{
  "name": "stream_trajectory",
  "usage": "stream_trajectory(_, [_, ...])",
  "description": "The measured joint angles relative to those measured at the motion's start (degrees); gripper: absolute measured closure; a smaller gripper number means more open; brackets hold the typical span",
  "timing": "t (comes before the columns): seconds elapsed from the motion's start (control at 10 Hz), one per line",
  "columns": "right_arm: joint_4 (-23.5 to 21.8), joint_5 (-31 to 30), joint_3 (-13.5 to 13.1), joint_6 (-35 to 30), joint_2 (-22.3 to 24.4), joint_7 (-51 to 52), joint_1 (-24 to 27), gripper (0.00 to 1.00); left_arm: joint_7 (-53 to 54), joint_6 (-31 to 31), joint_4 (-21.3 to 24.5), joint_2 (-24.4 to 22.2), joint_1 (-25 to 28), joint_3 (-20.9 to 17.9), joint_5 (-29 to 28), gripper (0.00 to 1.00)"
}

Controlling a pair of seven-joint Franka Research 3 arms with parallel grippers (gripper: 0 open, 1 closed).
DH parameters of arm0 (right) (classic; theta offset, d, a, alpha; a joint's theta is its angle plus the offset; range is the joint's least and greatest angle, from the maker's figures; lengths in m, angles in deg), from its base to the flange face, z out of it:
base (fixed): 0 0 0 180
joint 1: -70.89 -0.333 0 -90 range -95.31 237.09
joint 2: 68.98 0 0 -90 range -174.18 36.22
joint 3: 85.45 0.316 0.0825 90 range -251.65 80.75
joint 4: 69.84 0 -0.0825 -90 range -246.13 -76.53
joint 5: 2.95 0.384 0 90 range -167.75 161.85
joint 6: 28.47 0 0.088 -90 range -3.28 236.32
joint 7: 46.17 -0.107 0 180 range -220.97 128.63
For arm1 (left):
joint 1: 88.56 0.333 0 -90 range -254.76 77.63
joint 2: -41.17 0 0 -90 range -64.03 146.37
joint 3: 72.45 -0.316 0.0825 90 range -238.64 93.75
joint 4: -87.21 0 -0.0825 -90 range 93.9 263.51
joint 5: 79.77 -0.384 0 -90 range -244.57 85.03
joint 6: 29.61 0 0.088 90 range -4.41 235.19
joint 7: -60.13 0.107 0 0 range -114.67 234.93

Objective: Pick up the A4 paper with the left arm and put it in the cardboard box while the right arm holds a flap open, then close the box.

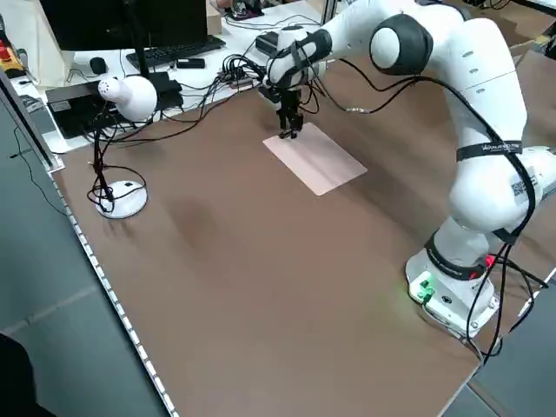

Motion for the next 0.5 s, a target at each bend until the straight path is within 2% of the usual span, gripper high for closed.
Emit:
stream_trajectory(0.2, [0.02, -0.07, 0.05, -0.05, 0.00, 0.05, -0.02, 0.94, 0.00, -0.01, 0.06, -0.11, -0.01, 0.01, 0.00, 0.48])
stream_trajectory(0.3, [0.10, -0.09, 0.17, -0.36, 0.00, 0.16, -0.10, 0.94, -0.08, 0.03, 0.20, -0.31, -0.02, 0.02, 0.00, 0.56])
stream_trajectory(0.5, [1.41, -0.11, 0.53, -4.78, 0.02, 1.51, -0.51, 0.94, -0.42, 0.87, 0.73, -0.77, -0.03, 0.01, 0.00, 0.67])
